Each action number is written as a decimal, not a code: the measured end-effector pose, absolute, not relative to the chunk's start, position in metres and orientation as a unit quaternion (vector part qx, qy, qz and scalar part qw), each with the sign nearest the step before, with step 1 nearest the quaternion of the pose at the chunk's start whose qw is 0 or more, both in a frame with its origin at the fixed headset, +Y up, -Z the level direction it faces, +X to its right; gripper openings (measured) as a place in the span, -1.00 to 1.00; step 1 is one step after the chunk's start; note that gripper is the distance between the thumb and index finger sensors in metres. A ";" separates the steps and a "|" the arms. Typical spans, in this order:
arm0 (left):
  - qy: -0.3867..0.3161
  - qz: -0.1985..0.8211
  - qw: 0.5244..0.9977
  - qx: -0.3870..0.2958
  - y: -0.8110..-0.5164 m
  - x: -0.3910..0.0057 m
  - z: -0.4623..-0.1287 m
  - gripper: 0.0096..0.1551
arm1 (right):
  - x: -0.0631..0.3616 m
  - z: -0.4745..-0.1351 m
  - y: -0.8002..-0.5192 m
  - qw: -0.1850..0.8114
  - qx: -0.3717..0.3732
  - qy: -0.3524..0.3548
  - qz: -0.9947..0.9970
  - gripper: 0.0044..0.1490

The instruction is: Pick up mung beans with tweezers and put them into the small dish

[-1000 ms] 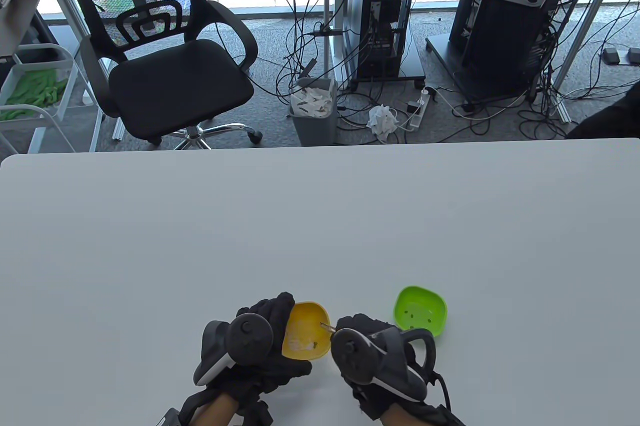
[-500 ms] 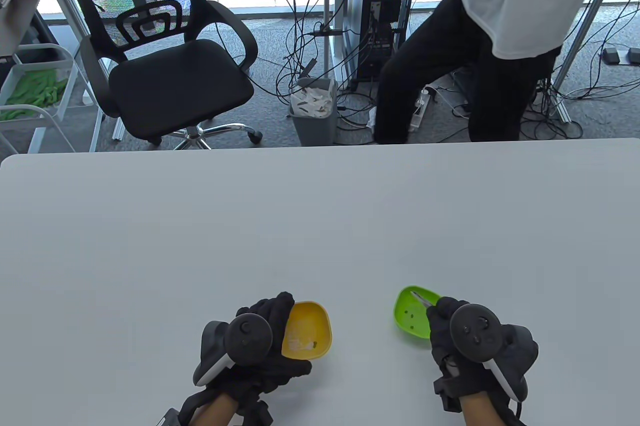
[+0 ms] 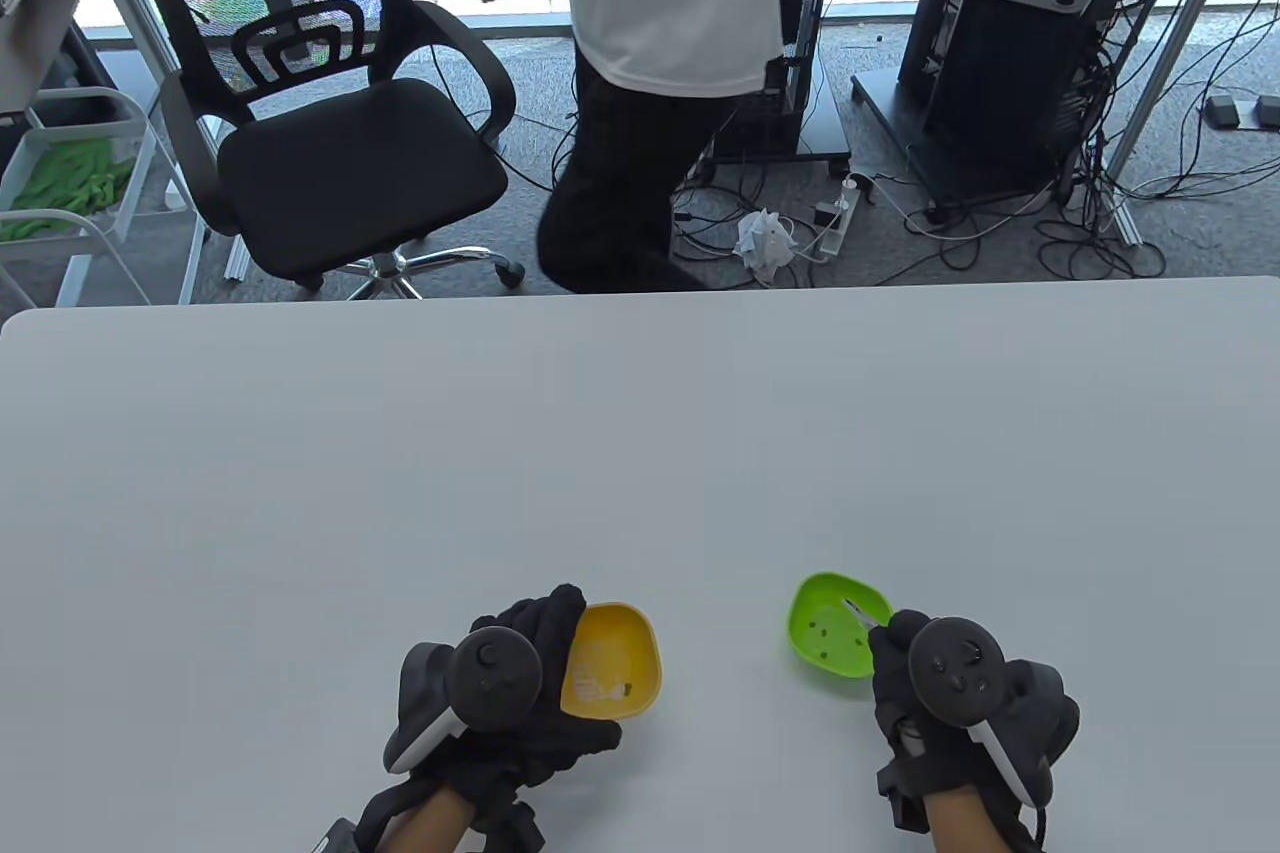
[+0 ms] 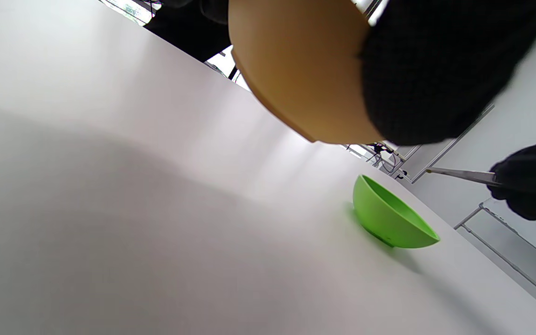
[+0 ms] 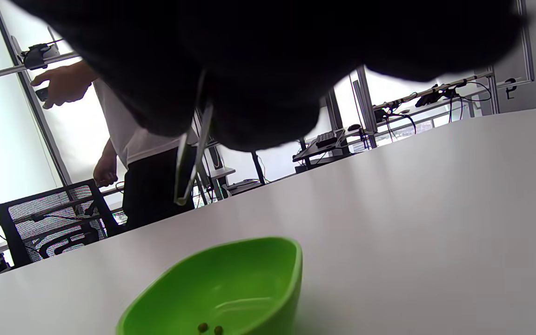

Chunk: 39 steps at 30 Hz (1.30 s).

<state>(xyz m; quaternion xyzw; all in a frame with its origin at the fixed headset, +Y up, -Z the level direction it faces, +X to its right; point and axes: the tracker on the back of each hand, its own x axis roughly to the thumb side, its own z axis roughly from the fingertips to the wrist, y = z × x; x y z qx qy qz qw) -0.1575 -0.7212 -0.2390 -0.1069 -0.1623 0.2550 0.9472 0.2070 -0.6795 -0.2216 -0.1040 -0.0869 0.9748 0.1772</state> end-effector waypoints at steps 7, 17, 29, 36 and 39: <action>-0.160 0.256 0.947 -0.106 -0.721 -0.159 -0.239 0.49 | 0.207 -0.222 -0.682 0.182 -0.101 -0.086 0.974 -0.58; -0.163 0.253 0.947 -0.109 -0.722 -0.157 -0.239 0.50 | 0.206 -0.223 -0.684 0.182 -0.105 -0.082 0.974 -0.58; -0.164 0.255 0.947 -0.106 -0.721 -0.158 -0.239 0.49 | 0.186 -0.220 -0.672 0.181 -0.068 -0.096 0.976 -0.57; -0.163 0.256 0.947 -0.105 -0.721 -0.158 -0.240 0.50 | 0.124 -0.213 -0.644 0.220 0.050 -0.095 0.970 -0.56; -0.163 0.257 0.947 -0.105 -0.721 -0.158 -0.240 0.50 | 0.094 -0.210 -0.638 0.173 0.100 -0.082 0.976 -0.56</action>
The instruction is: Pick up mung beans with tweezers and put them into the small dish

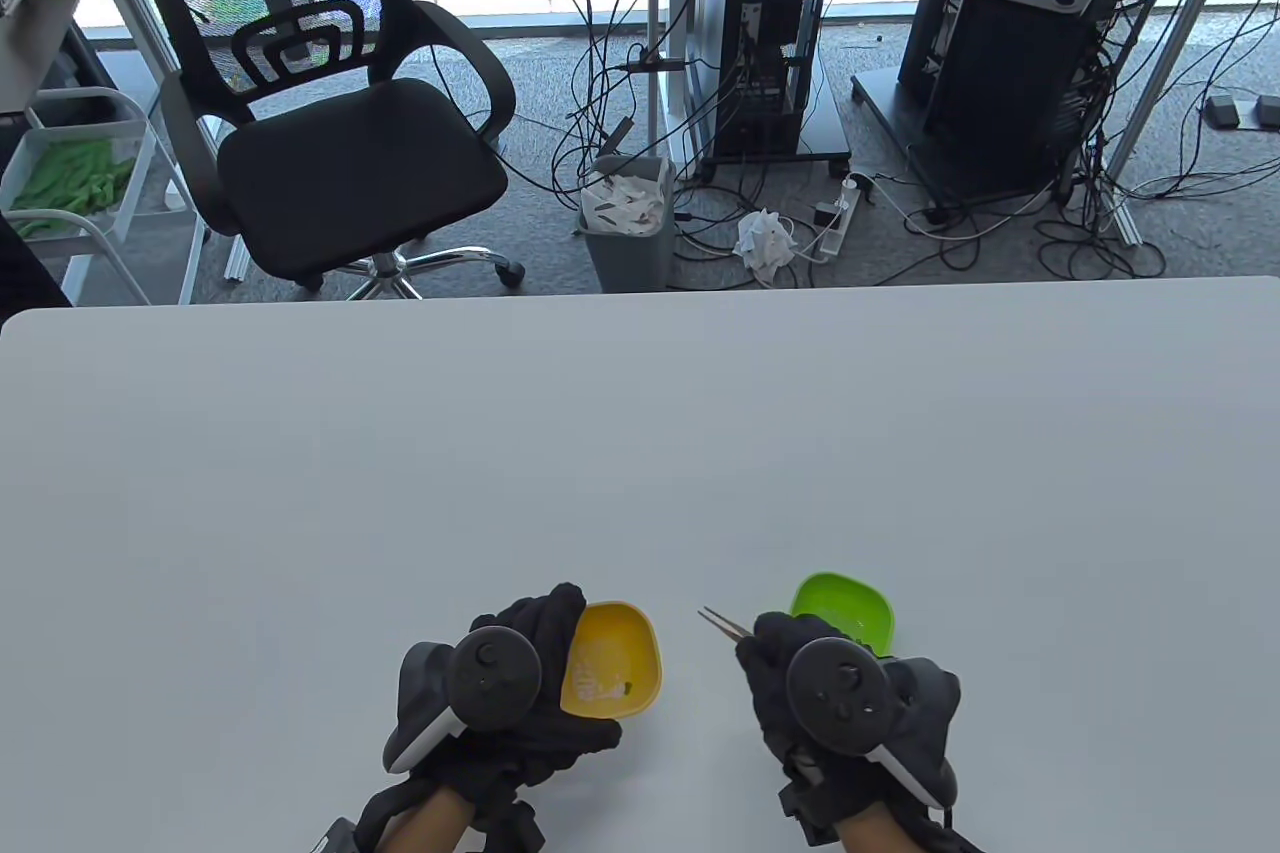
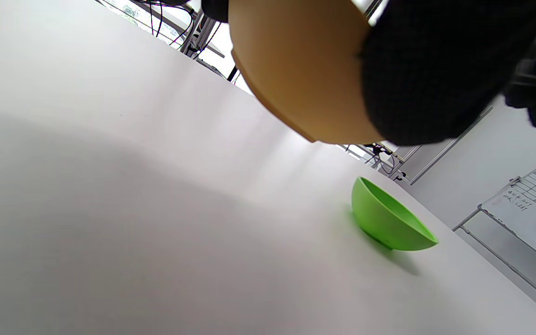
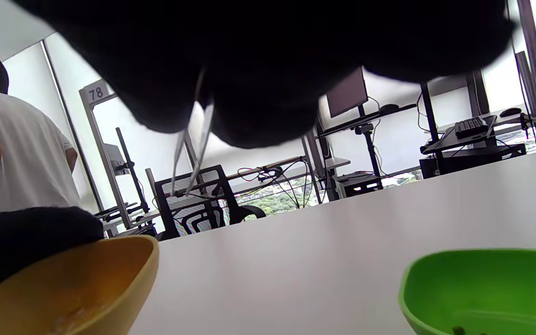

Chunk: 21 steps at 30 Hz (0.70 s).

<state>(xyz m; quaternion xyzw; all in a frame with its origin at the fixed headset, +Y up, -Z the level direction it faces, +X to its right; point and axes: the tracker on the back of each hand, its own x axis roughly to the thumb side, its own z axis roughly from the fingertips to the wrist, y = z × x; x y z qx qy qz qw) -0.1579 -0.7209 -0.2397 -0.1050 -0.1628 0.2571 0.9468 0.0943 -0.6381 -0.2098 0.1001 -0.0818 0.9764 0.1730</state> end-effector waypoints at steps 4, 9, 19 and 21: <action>-0.164 0.255 0.947 -0.104 -0.721 -0.157 -0.240 0.50 | 0.057 -0.209 -0.640 0.123 0.163 -0.043 0.978 -0.56; -0.164 0.256 0.947 -0.104 -0.721 -0.158 -0.240 0.50 | 0.029 -0.210 -0.644 0.034 0.195 -0.024 0.980 -0.57; -0.165 0.255 0.947 -0.103 -0.721 -0.158 -0.240 0.50 | 0.016 -0.214 -0.649 -0.018 0.203 0.005 0.979 -0.57; -0.166 0.255 0.947 -0.103 -0.721 -0.158 -0.240 0.50 | 0.014 -0.214 -0.650 -0.026 0.206 0.011 0.978 -0.57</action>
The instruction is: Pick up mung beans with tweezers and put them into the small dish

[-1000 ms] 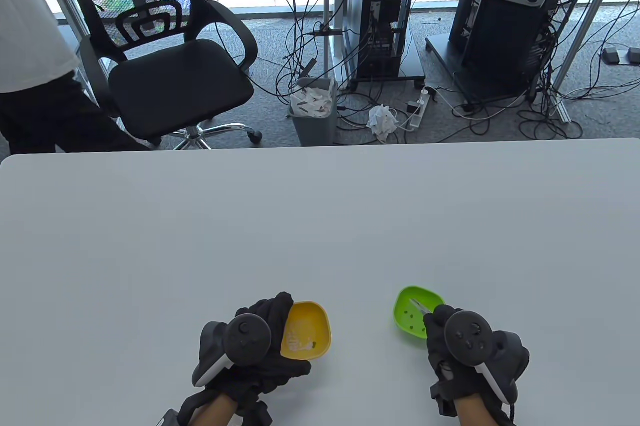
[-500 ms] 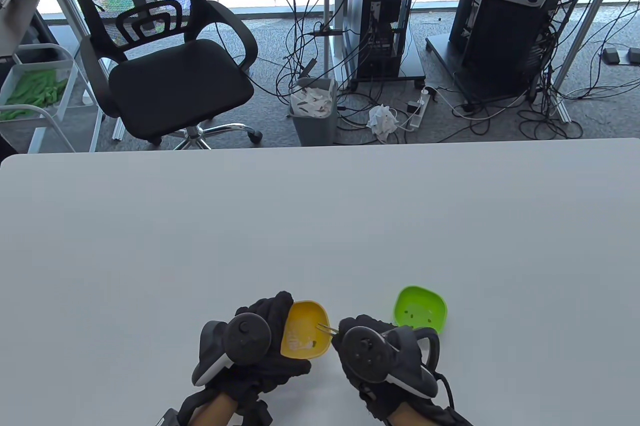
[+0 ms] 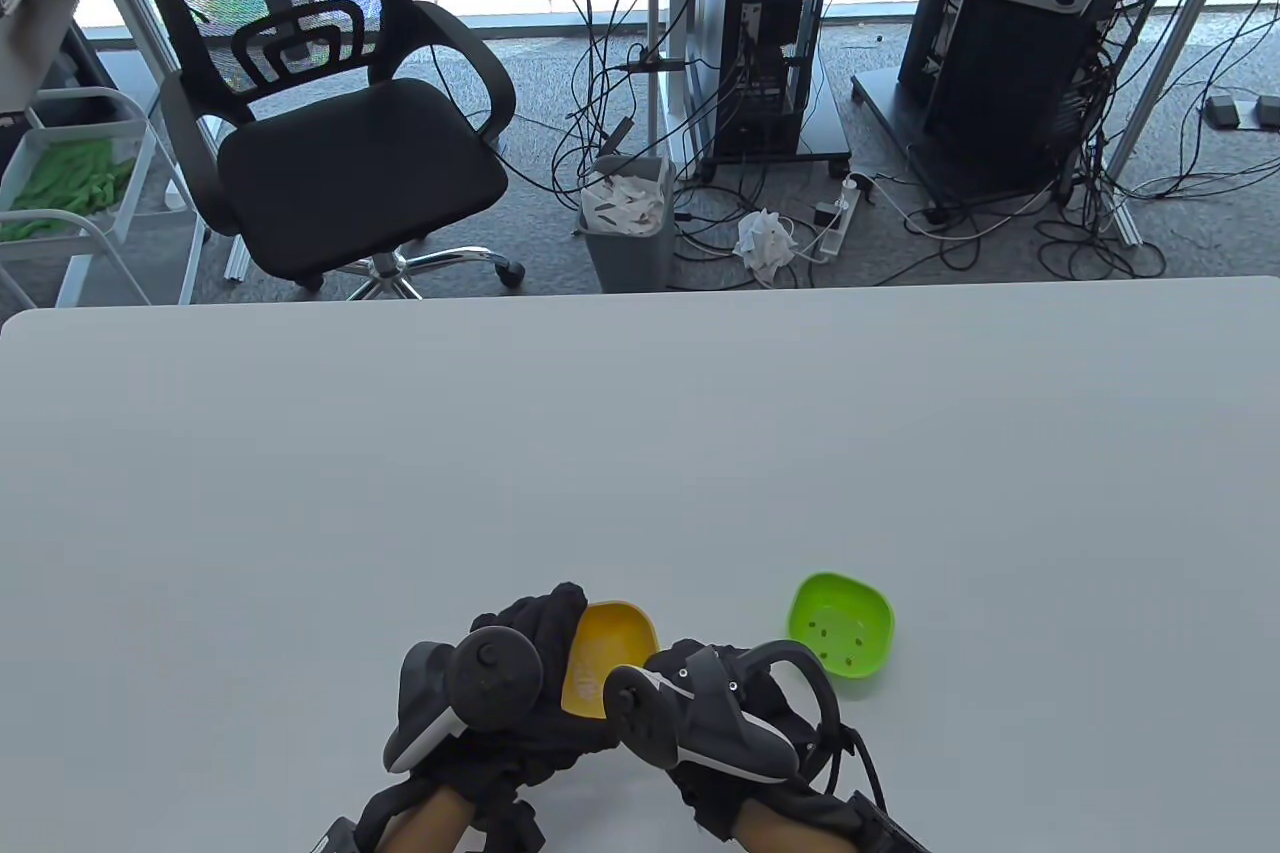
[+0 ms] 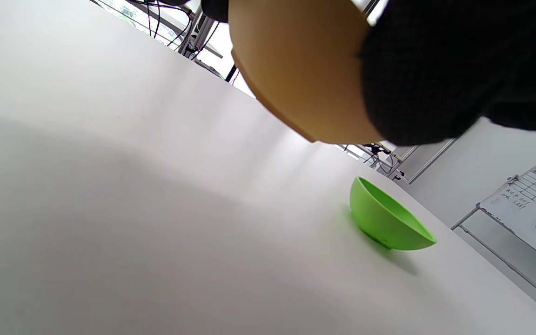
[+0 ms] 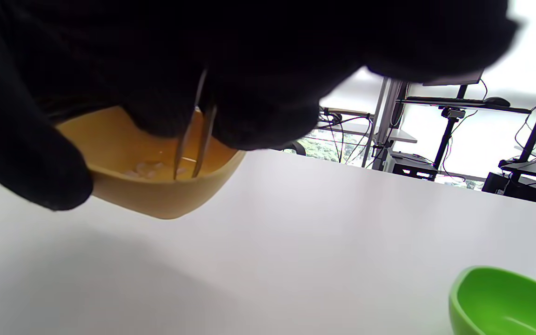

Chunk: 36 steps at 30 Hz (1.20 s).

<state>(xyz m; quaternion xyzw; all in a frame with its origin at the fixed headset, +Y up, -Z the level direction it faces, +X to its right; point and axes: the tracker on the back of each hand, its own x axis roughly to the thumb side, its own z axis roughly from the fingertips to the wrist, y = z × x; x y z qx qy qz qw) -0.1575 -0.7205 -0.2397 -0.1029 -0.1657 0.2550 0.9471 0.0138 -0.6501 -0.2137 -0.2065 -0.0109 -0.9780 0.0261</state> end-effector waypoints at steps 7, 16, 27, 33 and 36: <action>-0.168 0.252 0.947 -0.104 -0.721 -0.157 -0.239 0.50 | 0.006 -0.214 -0.653 0.052 -0.210 -0.020 -0.976 -0.57; -0.168 0.249 0.948 -0.109 -0.721 -0.156 -0.240 0.50 | 0.005 -0.215 -0.653 0.061 -0.210 -0.026 -0.975 -0.58; -0.163 0.258 0.947 -0.105 -0.720 -0.158 -0.240 0.50 | 0.075 -0.218 -0.617 -0.099 -0.108 0.085 -0.986 -0.58; -0.161 0.260 0.946 -0.103 -0.719 -0.159 -0.241 0.50 | 0.163 -0.222 -0.621 -0.150 0.025 0.114 -0.982 -0.58; -0.157 0.264 0.946 -0.102 -0.719 -0.160 -0.242 0.49 | 0.192 -0.223 -0.638 -0.152 0.072 0.111 -0.980 -0.58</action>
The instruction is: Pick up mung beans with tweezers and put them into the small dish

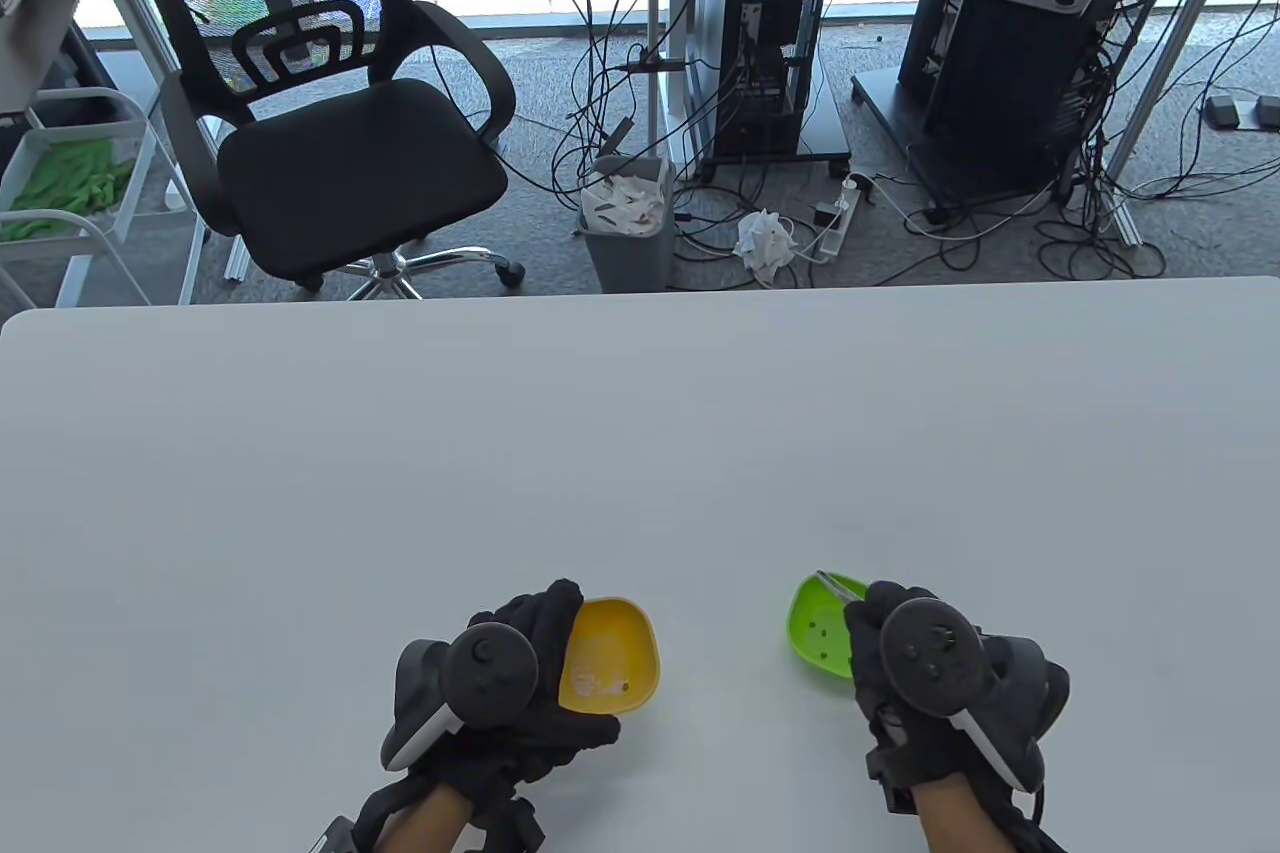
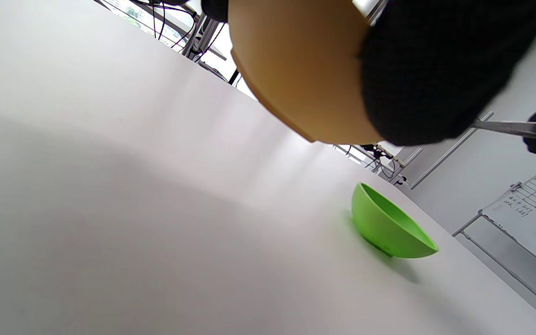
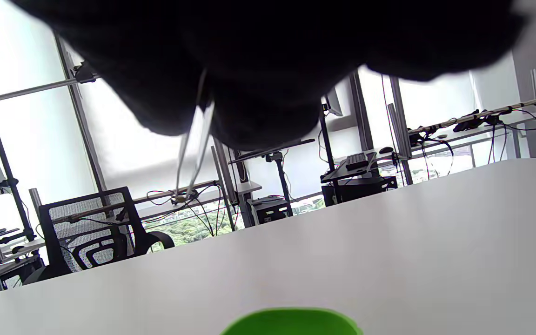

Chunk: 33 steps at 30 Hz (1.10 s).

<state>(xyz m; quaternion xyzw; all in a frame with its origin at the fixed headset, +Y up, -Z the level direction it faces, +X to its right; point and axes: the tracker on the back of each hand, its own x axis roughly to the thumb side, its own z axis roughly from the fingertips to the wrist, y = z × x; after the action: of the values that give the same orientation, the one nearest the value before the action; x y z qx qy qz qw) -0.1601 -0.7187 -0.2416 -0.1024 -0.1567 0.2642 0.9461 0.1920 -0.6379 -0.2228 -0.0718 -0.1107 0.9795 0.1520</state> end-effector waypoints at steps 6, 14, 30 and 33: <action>-0.151 0.265 0.947 -0.102 -0.719 -0.162 -0.242 0.49 | 0.206 -0.225 -0.672 0.159 -0.092 -0.091 0.979 -0.58; -0.152 0.261 0.948 -0.105 -0.720 -0.161 -0.241 0.50 | 0.210 -0.224 -0.679 0.168 -0.091 -0.084 0.978 -0.58; -0.156 0.261 0.947 -0.104 -0.721 -0.160 -0.241 0.50 | 0.208 -0.223 -0.682 0.172 -0.088 -0.081 0.978 -0.58; -0.156 0.261 0.947 -0.105 -0.721 -0.160 -0.241 0.50 | 0.208 -0.223 -0.682 0.173 -0.088 -0.082 0.978 -0.57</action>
<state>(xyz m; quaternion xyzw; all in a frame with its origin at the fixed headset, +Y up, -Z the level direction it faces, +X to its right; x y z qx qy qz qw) -0.1598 -0.7208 -0.2406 -0.1052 -0.1557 0.2610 0.9469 0.2078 -0.6819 -0.2229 -0.0881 -0.0816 0.9775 0.1734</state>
